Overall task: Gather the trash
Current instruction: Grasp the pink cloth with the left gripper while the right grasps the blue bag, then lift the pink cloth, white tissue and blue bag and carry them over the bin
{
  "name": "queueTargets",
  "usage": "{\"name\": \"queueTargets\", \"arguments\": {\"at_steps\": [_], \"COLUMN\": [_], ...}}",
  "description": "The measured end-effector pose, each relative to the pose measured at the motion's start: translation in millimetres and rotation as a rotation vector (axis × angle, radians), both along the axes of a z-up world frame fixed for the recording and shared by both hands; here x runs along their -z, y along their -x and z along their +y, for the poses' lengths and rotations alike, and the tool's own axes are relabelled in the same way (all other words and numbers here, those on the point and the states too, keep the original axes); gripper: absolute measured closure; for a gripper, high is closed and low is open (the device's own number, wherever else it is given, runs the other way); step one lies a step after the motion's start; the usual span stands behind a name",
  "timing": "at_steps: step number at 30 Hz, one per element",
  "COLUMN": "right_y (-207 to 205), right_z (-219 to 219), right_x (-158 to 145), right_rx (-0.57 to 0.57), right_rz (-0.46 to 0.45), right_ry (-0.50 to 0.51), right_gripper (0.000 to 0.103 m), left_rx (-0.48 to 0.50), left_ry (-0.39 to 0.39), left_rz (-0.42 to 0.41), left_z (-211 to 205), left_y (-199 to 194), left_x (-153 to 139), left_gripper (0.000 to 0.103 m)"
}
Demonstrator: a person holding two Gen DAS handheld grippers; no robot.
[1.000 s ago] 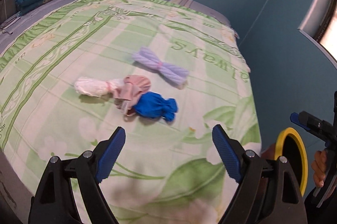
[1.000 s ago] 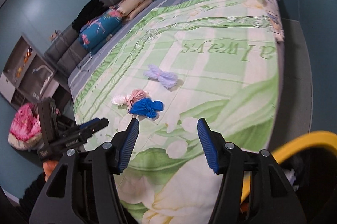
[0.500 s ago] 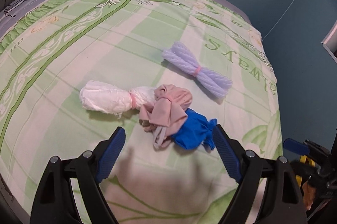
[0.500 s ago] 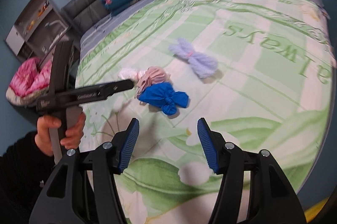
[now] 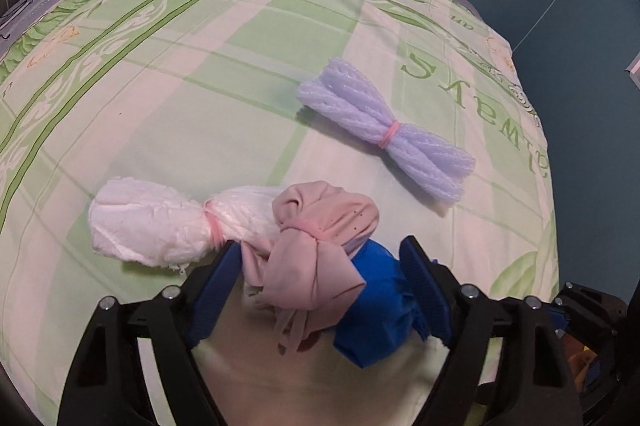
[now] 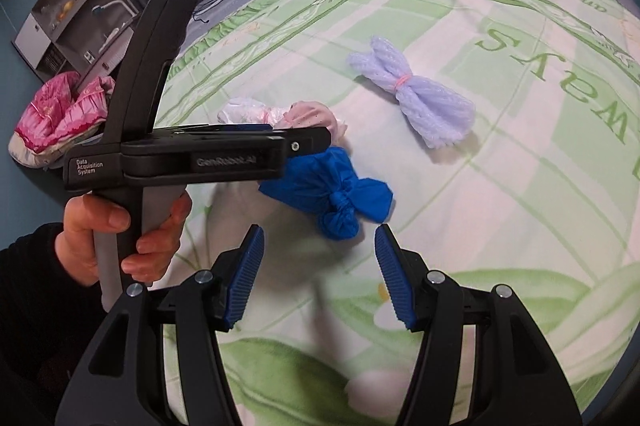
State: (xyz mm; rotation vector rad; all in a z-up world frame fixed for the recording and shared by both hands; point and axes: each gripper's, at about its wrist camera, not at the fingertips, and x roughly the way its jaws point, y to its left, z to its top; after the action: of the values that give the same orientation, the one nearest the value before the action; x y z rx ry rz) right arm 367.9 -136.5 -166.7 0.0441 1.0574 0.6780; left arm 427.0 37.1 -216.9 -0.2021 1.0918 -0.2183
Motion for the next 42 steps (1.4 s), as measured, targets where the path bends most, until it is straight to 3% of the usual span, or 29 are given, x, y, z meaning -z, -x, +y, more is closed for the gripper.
{"name": "queueTargets", "arguments": {"at_steps": [5, 11, 17, 22, 25, 30, 42], "right_y": [-11, -22, -27, -30, -31, -24, 26], "right_z": [7, 26, 53, 60, 55, 42, 8], "right_x": [7, 18, 32, 40, 39, 26, -21], "right_rx": [-0.008, -0.045, -0.104, -0.100, -0.072, -0.041, 0.027], "right_rz": [-0.008, -0.011, -0.020, -0.007, 0.012, 0.051, 0.006], "right_ry": [0.027, 0.076, 0.151, 0.187, 0.179, 0.120, 0.082], "right_gripper": [0.048, 0.048, 0.049, 0.077, 0.087, 0.089, 0.089], "left_rx": [-0.004, 0.018, 0.019, 0.013, 0.010, 0.009, 0.031], "left_ry": [0.000, 0.006, 0.056, 0.087, 0.092, 0.119, 0.139], "left_rz": [0.017, 0.002, 0.002, -0.002, -0.004, -0.029, -0.121], "left_z": [3, 6, 16, 22, 24, 29, 38], "left_y": [-9, -12, -12, -9, -6, 3, 47], "left_x": [8, 9, 11, 9, 7, -8, -67], "left_gripper": [0.057, 0.068, 0.071, 0.071, 0.071, 0.071, 0.071]}}
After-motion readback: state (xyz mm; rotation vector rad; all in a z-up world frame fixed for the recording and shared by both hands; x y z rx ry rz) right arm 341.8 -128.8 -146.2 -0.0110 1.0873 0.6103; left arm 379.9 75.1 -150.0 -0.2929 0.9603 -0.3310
